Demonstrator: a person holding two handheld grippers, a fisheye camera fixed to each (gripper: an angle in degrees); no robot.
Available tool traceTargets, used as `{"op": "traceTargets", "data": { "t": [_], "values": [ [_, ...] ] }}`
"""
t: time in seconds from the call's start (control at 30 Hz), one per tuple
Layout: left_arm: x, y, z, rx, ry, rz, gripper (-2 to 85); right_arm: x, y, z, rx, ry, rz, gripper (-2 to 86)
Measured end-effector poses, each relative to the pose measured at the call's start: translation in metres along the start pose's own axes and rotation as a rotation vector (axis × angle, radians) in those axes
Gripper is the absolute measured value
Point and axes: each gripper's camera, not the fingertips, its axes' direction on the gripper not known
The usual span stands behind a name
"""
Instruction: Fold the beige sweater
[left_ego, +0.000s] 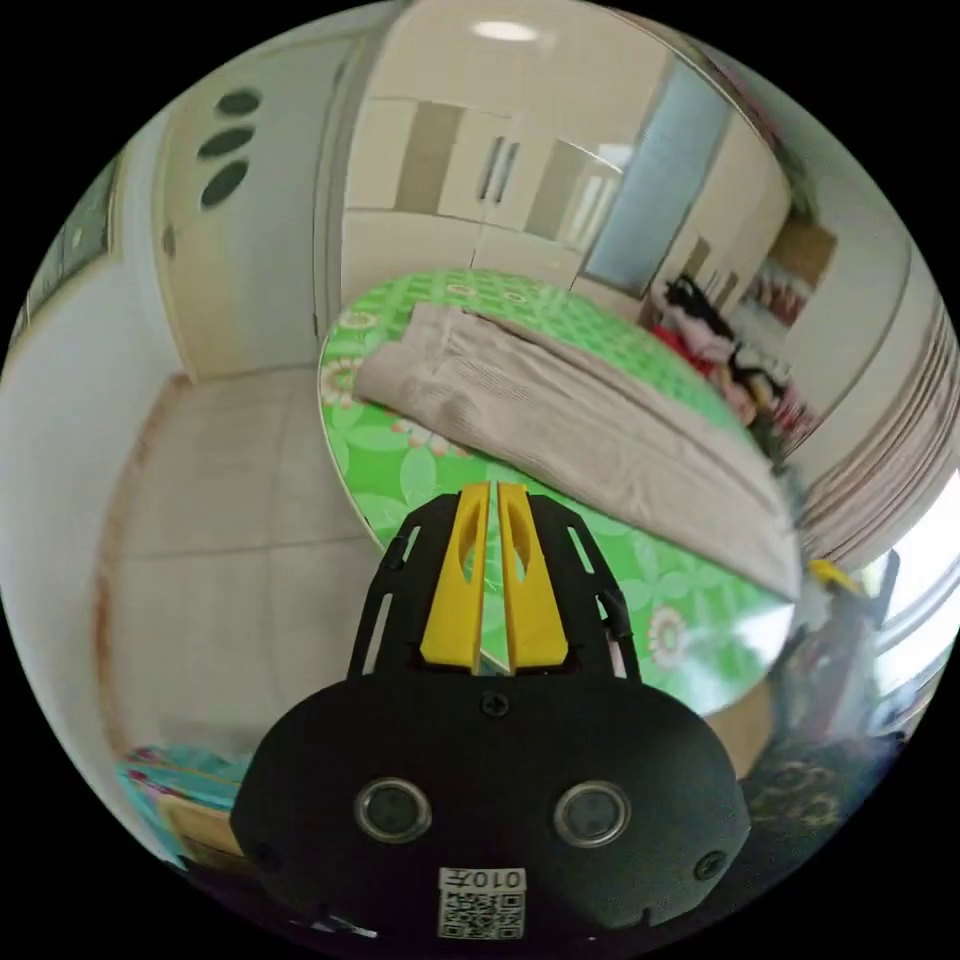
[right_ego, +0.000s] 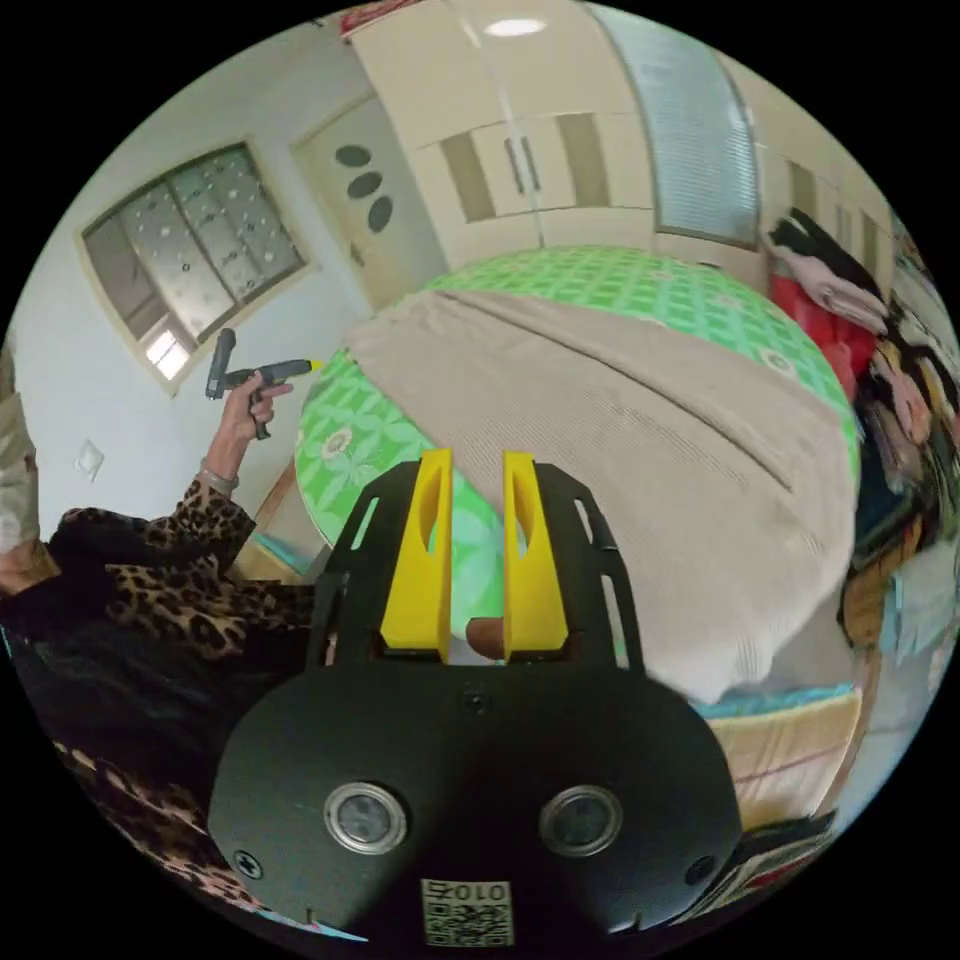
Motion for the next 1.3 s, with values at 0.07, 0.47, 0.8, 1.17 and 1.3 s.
{"op": "traceTargets", "data": {
  "t": [0.07,0.47,0.8,1.17,1.3],
  "values": [
    [-0.050,0.003,-0.013,0.071,0.225,-0.217,-0.2,-0.004,-0.073,0.008,-0.022,-0.112,-0.103,10.0],
    [-0.161,-0.058,0.010,0.054,0.406,-0.627,-0.2,0.006,-0.552,0.154,-0.312,-0.583,-0.202,12.9],
    [-0.185,-0.121,-0.010,0.136,0.281,-0.580,0.1,-0.090,-0.790,0.255,-0.577,-0.344,-0.568,17.7],
    [-0.202,-0.159,-0.010,0.127,0.338,-0.535,6.6,-0.108,-0.894,0.262,-0.631,-0.560,-0.603,16.8],
    [-0.199,-0.166,-0.011,0.132,0.327,-0.511,8.3,-0.114,-0.914,0.253,-0.642,-0.586,-0.620,13.6]
  ]
}}
